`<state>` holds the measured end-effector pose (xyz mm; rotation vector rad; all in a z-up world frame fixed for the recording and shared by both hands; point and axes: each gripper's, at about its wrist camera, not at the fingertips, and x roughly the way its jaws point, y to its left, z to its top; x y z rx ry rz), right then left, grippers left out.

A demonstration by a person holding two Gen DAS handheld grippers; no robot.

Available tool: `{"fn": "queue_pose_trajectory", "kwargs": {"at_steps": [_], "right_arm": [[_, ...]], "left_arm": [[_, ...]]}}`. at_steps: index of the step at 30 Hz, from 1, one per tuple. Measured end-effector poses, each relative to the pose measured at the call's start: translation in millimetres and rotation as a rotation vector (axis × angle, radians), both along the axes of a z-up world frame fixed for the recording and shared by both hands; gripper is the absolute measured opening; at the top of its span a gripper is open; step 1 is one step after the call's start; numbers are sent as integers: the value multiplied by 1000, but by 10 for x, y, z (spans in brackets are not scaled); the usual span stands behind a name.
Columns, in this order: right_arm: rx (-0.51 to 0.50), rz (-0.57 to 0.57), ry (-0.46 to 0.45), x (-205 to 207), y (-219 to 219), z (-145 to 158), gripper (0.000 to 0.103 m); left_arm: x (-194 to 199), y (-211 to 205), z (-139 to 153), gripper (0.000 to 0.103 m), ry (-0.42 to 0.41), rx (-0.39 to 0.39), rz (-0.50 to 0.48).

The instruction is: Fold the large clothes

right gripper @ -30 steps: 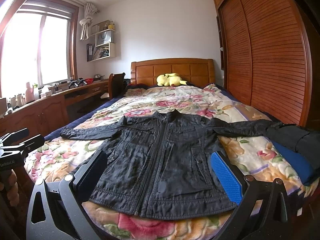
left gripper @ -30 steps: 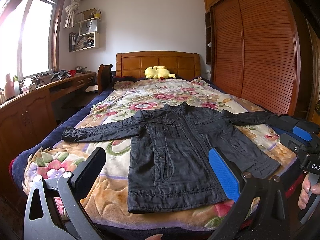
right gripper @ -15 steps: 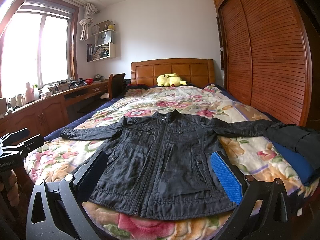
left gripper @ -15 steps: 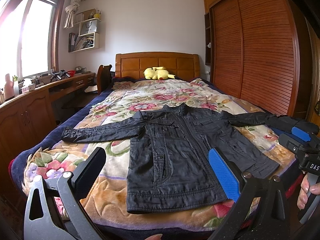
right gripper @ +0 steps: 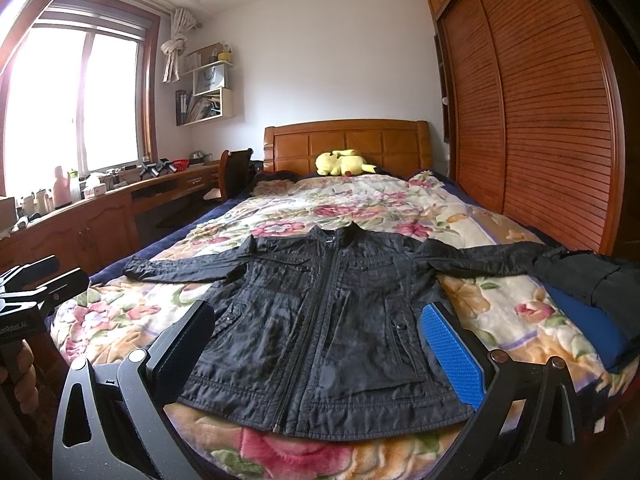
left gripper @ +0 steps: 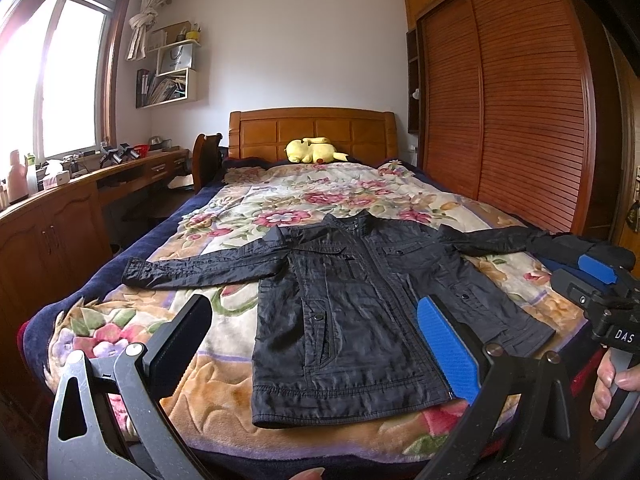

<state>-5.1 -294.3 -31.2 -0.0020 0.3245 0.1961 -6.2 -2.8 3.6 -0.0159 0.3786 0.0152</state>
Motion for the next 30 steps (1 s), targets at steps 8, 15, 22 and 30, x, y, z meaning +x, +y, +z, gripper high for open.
{"fn": "queue_pose_trajectory", "kwargs": {"at_steps": [8,15,22,30], "right_arm": [[0,5,4,3,4,-18,103],[-1,21,23,76,33,-91,103],[-27,54,75,384,129,-301,103],[-58,91,117,706,274,-412,103]], "left_arm": [[-3,-5,-9,103,2,0,2],[30,69,-129,103,22,-5,14],[226,332,-428,103,85,-22,55],[389,661,-743,103,126,-24,102]]}}
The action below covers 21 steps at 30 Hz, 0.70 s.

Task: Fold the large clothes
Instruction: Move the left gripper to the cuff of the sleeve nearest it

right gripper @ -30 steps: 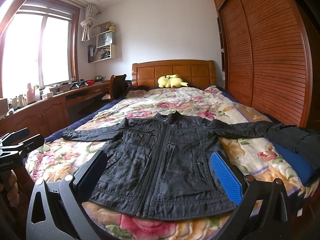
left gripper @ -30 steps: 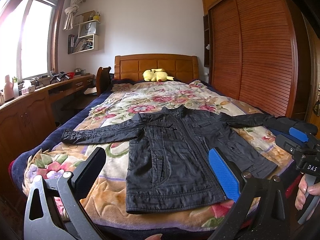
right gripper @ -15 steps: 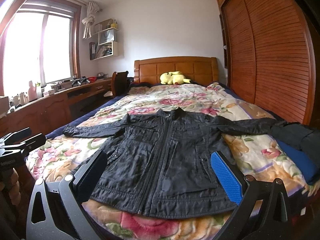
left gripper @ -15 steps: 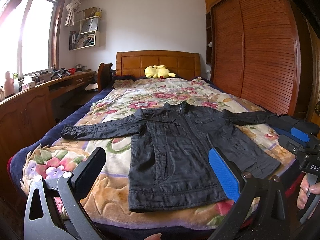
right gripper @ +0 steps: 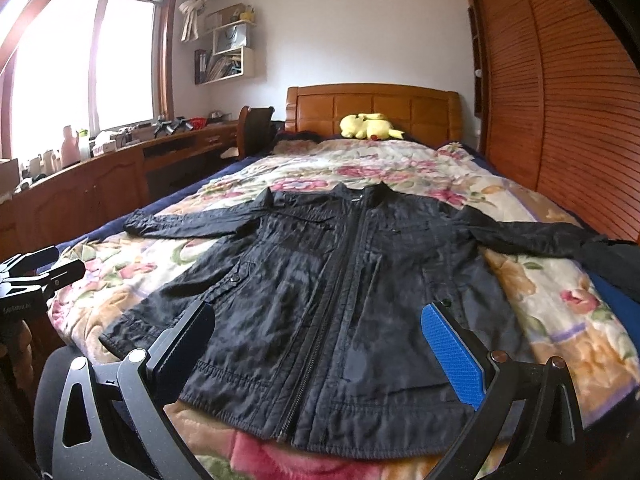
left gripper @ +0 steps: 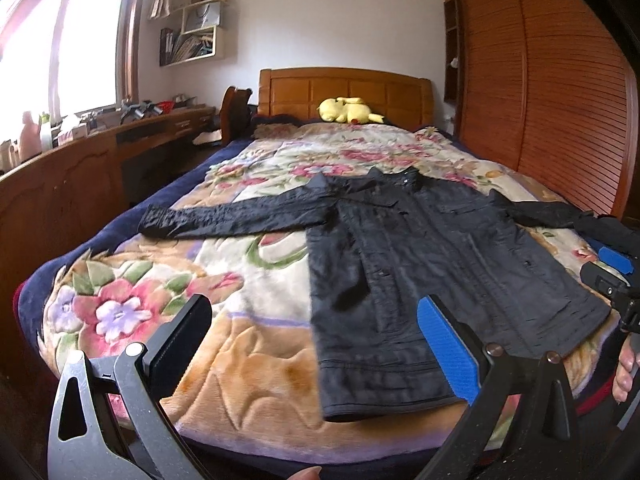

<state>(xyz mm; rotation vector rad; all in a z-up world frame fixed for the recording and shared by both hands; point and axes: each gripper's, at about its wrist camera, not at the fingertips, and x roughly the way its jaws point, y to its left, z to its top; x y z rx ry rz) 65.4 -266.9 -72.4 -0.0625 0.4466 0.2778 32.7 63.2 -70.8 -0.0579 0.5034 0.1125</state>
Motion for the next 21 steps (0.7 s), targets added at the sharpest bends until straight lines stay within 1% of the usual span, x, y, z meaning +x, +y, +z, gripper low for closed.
{"fn": "queue_pose_trajectory", "kwargs": {"at_steps": [8,11,13,17,21], "right_arm": [[-10,49,20,400,173,-159,103],[-12,70,29,568,227,-225,103],[-17,84,38,706,274,-262,103],[-24,107,46,939,365,-282,103],[-30,129,64,1135,461,-291,103]], "left_arm": [[187,388,-237,103,45,23,50],[316,566,-331,103,67,15,62],[400,640,-377,103,79,23,70],[543,777,-431,103,90,54,85],[702,955,-425,103,97,55,94]]}}
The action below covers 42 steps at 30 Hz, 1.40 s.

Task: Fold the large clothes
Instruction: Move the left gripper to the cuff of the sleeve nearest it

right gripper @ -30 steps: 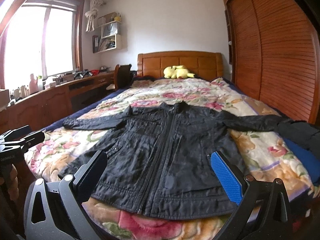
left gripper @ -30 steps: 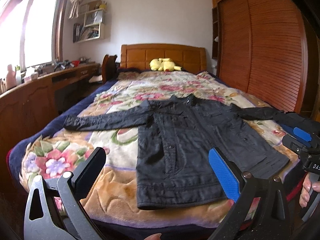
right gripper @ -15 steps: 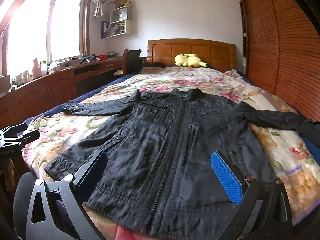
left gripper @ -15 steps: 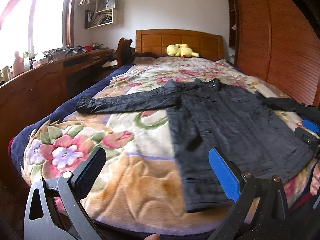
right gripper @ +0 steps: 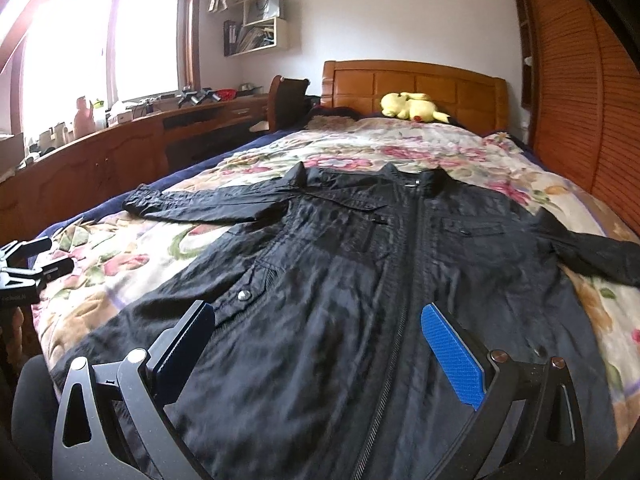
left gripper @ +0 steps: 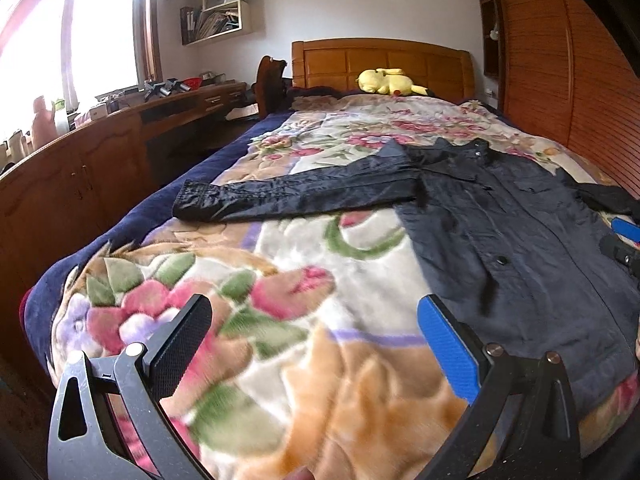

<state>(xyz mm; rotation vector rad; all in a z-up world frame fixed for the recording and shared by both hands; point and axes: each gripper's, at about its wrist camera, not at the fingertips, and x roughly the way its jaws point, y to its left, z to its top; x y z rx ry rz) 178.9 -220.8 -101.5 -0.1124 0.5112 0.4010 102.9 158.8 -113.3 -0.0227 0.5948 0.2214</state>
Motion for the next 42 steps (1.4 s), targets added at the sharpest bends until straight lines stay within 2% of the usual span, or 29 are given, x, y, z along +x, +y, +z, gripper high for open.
{"fn": "queue_pose_trajectory", "kwargs": {"at_steps": [3,10,15,21,25,27,29,32,35,39,42], "right_arm": [[-17,15,7,131,126,-30,103],[-36,31,68,303,199,-146,103],[-52,18,121,333,166,-314,103],[-57,7,144,289,87,-295,103],[-60,-2,139,342,84,-291,103],[-61,-4,138,342,97,-298,103],[-62,-3,141,358,114,-310,103],[-62,-2,145,411,137,-327,103],[-57,-3,147,419,135,-329,103],[-55,0,152,424,128,-337,103],[-54,0,156,433,126,-344,103]], "left_arm": [[125,163,16,103,10,-13,-21],[478,616,32,103,42,12,-16],[764,1001,-122,103,96,24,-4],[987,1395,-242,103,142,-43,26],[1180,1547,-187,101,160,-66,45],[1272,1598,-122,96,146,-62,41],[1391,1656,-66,84,150,-66,37],[1559,1767,3,78,139,-105,44],[1701,1861,41,74,130,-109,66],[1857,2011,-15,71,131,-118,111],[1968,2119,-165,60,165,-115,138]]}}
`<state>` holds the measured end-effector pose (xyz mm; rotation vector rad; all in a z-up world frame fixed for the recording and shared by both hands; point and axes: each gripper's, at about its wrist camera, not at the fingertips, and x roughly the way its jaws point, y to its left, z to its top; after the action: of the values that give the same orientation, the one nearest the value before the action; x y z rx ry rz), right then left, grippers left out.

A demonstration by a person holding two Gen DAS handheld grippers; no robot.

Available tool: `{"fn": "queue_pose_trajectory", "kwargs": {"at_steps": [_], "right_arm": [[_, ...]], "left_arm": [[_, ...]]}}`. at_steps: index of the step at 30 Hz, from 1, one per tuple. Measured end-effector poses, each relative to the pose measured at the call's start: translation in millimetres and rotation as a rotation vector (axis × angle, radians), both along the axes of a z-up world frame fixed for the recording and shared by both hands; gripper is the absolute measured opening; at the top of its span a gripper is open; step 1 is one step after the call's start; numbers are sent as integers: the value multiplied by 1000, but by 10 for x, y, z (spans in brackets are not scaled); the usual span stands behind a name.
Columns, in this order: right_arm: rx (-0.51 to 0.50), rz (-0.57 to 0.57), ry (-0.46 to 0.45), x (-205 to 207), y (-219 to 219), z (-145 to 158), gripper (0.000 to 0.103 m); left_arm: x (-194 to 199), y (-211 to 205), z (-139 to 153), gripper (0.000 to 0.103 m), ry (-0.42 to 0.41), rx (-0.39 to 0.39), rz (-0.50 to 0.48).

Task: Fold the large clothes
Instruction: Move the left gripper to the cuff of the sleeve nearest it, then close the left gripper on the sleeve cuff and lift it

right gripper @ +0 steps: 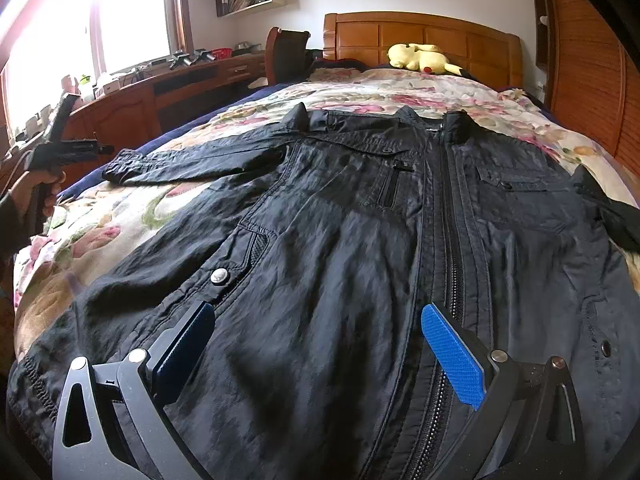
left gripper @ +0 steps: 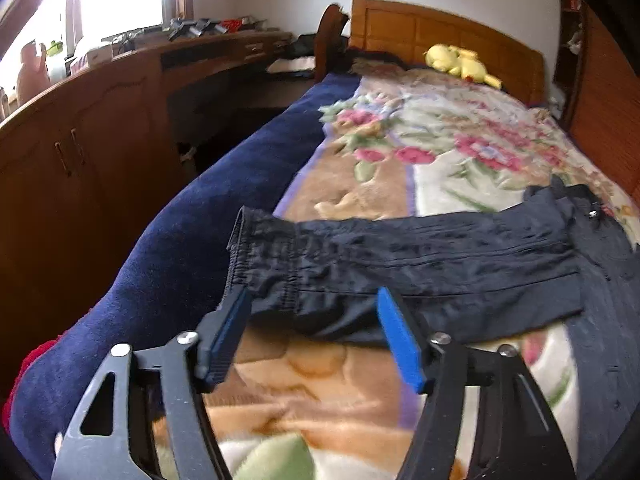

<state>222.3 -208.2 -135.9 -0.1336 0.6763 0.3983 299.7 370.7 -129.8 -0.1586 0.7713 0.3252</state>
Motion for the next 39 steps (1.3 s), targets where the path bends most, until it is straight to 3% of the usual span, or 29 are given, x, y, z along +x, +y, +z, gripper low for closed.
{"fn": "queue_pose_trajectory", "kwargs": {"at_steps": [9,12,19,21,23,28,33,39], "right_arm": [[-14,3,-2,-11,29,-9,103],[-14,5,1,-6,32,-14,103],[-15,7,1,-3,31,-15,103],[-15,7,0,-2,32,-15,103],[-14,8,-2,-2,31,-15,103],[-12,9,-8,-17,23,-16,103],[-9,8,-11,-36,15,-15,103],[-2,7,-7,-32,3,-19,103]], "left_arm": [[93,421,-330,57,49,-67,123],[97,529,-379,57,41,-121,133],[106,535,-448,47,59,-147,139],[119,510,-464,36,76,-152,128],[126,484,-449,14,83,-169,114],[70,162,-119,12,37,-112,45],[-56,-401,431,12,-64,-60,-68],[-254,-1219,894,12,-159,-59,-226]]}}
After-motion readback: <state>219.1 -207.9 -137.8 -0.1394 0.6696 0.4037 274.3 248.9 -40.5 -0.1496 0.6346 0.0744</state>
